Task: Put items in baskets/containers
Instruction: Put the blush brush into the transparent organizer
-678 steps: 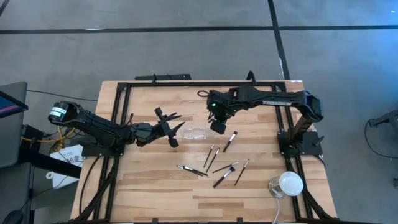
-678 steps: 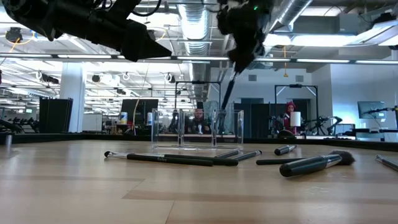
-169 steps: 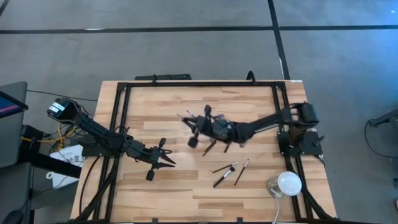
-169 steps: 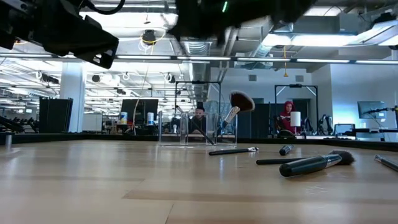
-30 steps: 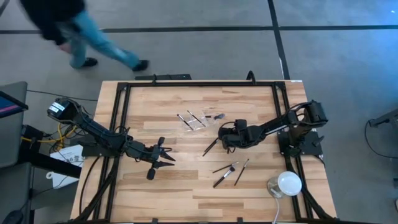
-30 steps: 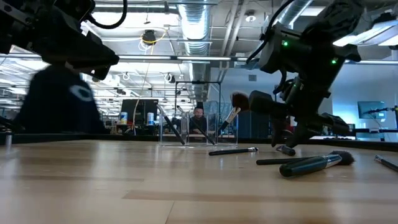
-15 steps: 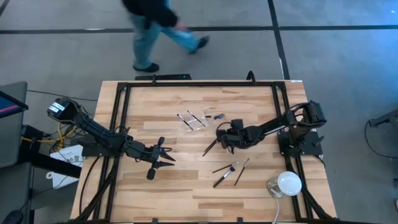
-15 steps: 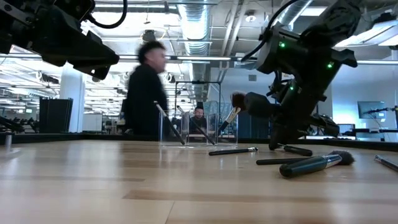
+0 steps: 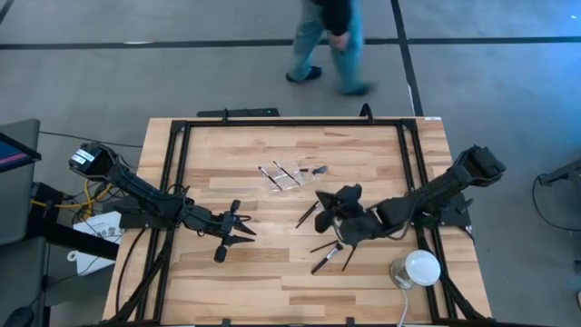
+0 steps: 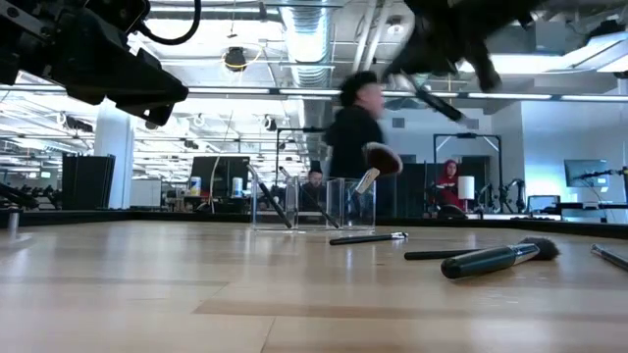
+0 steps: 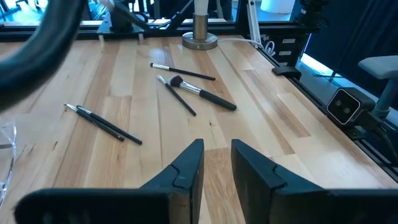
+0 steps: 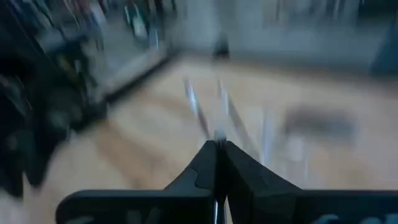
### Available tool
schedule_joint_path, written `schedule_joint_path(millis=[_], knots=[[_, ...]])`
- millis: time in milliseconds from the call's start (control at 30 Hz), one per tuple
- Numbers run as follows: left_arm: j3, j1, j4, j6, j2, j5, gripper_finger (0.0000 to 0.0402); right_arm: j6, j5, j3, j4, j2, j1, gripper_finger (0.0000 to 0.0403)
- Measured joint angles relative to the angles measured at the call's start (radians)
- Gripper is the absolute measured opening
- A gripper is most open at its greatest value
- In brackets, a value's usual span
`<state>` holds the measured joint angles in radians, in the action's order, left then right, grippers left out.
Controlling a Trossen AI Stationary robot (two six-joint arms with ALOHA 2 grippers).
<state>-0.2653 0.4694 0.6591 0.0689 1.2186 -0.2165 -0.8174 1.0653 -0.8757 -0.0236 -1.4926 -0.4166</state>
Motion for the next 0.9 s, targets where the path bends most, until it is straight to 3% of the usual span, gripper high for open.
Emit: schedule_joint_path(millis=[100, 200, 300, 533, 667, 900], knots=[[0.000, 0.000, 0.004, 0.000, 0.000, 0.000, 0.0078, 0.346, 0.173, 0.000, 0.262, -0.005, 0.005, 0.0009], [0.000, 0.000, 0.008, 0.000, 0.000, 0.000, 0.0078, 0.622, 0.212, 0.000, 0.488, -0.052, 0.051, 0.0012], [0.000, 0.000, 0.008, -0.003, 0.000, 0.000, 0.0078, 0.801, 0.132, 0.000, 0.683, -0.120, 0.129, 0.0007], [0.000, 0.000, 0.009, -0.004, 0.000, 0.000, 0.0078, 1.128, -0.185, 0.000, 1.232, -0.337, 0.315, 0.0010], [0.000, 0.000, 0.009, -0.004, 0.000, 0.000, 0.0078, 1.233, -0.228, 0.000, 1.402, -0.436, 0.374, 0.0007], [-0.001, 0.000, 0.010, -0.004, 0.000, 0.000, 0.0078, 1.156, -0.342, -0.001, 1.444, -0.541, 0.404, 0.0010]])
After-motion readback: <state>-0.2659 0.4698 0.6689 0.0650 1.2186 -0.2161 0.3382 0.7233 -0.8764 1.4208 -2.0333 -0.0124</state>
